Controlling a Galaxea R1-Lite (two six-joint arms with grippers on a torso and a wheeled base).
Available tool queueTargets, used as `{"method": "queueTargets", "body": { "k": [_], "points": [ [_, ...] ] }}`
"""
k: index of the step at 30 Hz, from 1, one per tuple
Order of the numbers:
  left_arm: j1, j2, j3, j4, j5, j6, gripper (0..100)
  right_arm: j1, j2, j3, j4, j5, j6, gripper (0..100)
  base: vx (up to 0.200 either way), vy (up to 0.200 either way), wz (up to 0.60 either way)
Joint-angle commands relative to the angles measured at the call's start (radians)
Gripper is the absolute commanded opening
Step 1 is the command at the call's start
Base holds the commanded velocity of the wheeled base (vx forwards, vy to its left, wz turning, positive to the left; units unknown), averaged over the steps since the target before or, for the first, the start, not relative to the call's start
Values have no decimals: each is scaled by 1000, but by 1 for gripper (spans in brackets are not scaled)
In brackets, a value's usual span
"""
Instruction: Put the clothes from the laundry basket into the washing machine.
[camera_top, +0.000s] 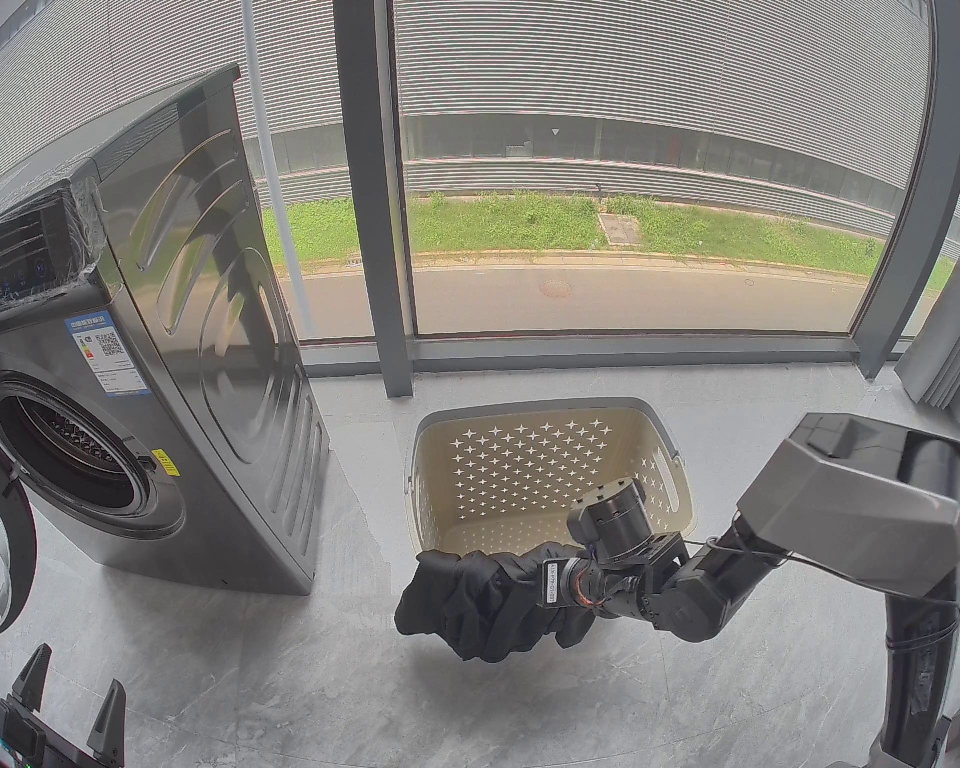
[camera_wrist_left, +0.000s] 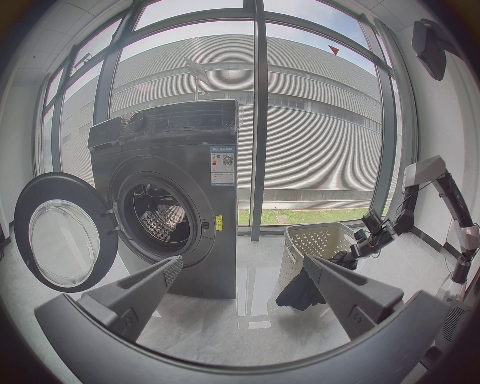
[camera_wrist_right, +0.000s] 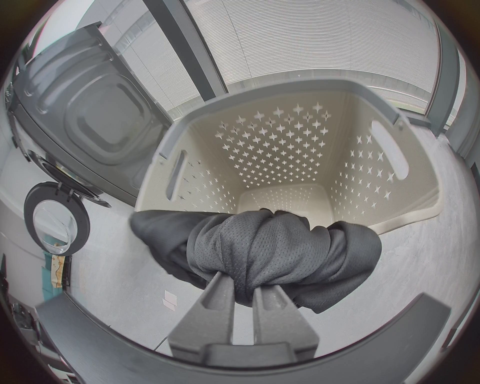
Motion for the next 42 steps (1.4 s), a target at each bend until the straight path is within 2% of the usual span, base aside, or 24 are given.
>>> {"method": "queueTargets", "body": {
  "k": [1, 4, 8, 10, 14, 17, 19, 21, 25, 27, 29, 32, 35, 36, 37, 42],
  "points": [
    [0, -16, 16, 0, 0, 0, 100, 25, -260, 134, 0, -15, -25, 0, 0, 0, 0],
    [0, -16, 16, 0, 0, 2, 100, 25, -370, 197, 0, -44, -55, 0, 0, 0, 0],
    [0, -16, 16, 0, 0, 5, 100, 25, -534, 266, -29, -38, -78, 0, 0, 0, 0],
    [0, -16, 16, 0, 0, 7, 100, 13, -605, 276, -60, -23, -98, 0, 0, 0, 0],
    [0, -16, 16, 1, 0, 14, 100, 1, -686, 292, -103, 34, -105, 0, 0, 0, 0],
    [0, -16, 16, 0, 0, 19, 100, -7, -738, 325, -153, 60, -141, 0, 0, 0, 0],
    [0, -16, 18, 0, 0, 19, 100, -15, -778, 364, -232, 99, -181, 0, 0, 0, 0],
    [0, -16, 18, 0, 0, 19, 100, -28, -793, 388, -296, 119, -195, 0, 0, 0, 0],
    [0, -16, 16, 0, 0, 22, 100, -61, -803, 414, -364, 128, -236, 0, 0, 0, 0],
    [-2, -16, 18, 0, -1, 22, 100, -84, -800, 421, -381, 129, -279, 0, 0, 0, 0],
    [0, -16, 18, 0, -1, 20, 100, -107, -801, 413, -391, 126, -305, 0, -200, 0, 0],
    [0, -16, 18, 0, -1, 19, 100, -111, -800, 413, -387, 117, -315, 0, -200, 0, 0],
    [0, -16, 16, 1, -1, 16, 100, -116, -798, 425, -374, 53, -319, 0, -200, 0, 0],
    [-2, -16, 16, 1, -1, 16, 100, -116, -798, 425, -373, 50, -319, 0, -200, 0, 0],
    [-2, -16, 16, 0, -1, 19, 100, -114, -800, 425, -351, 17, -319, 0, -200, 0, 0],
    [0, -16, 18, 0, -1, 20, 100, -99, -803, 417, -295, -29, -319, 0, -80, 0, 0]
  ]
}}
